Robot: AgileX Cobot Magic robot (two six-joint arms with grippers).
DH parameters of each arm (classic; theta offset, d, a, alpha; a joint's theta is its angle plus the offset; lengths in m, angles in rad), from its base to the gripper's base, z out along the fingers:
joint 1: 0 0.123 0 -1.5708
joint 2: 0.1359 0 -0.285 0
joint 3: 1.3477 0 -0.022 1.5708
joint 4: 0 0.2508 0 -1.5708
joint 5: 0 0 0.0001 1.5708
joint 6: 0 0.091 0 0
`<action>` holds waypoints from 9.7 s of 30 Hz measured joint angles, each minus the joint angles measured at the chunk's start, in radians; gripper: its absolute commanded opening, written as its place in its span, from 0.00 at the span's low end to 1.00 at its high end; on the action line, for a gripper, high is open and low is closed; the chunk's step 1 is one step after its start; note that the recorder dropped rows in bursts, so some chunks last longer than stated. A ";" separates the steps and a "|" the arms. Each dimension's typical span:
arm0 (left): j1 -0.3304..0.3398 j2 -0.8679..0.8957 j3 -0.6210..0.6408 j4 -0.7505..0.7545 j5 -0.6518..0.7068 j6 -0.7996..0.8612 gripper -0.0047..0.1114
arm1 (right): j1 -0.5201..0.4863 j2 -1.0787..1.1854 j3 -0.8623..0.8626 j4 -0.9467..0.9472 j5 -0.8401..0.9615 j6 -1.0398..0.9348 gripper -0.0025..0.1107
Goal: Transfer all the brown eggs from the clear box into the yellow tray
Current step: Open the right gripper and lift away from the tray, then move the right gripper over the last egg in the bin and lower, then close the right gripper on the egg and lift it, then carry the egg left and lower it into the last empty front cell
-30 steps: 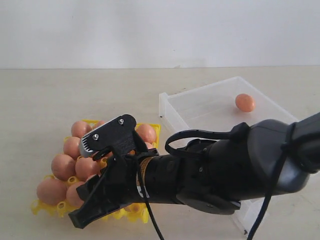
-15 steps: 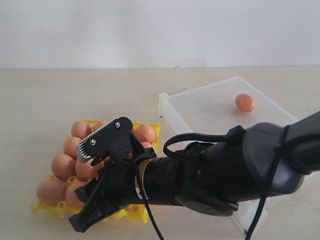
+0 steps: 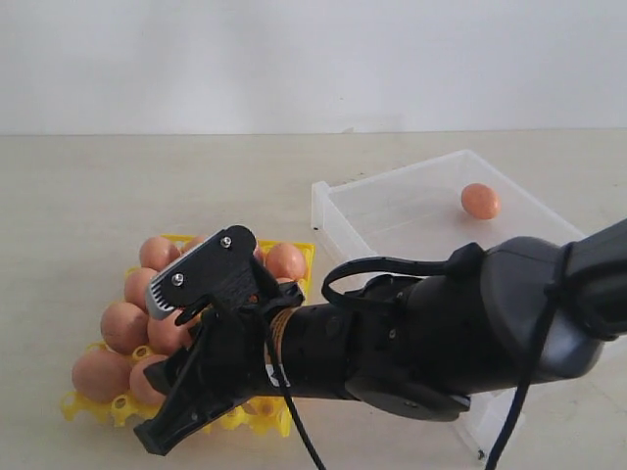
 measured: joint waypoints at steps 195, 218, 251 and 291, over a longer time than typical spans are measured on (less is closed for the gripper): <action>-0.102 0.000 0.000 0.000 0.000 0.000 0.08 | -0.679 0.388 -0.772 -0.165 1.084 -0.311 0.41; -0.102 0.000 0.000 0.000 0.000 0.000 0.08 | -0.679 0.369 -0.771 -0.094 1.113 -0.043 0.02; -0.102 0.000 0.000 0.000 0.000 0.000 0.08 | -0.679 -0.428 0.279 0.409 0.087 -0.135 0.02; -0.102 0.000 0.000 0.000 0.000 0.000 0.08 | -0.154 -0.086 0.280 -0.220 -0.553 0.442 0.02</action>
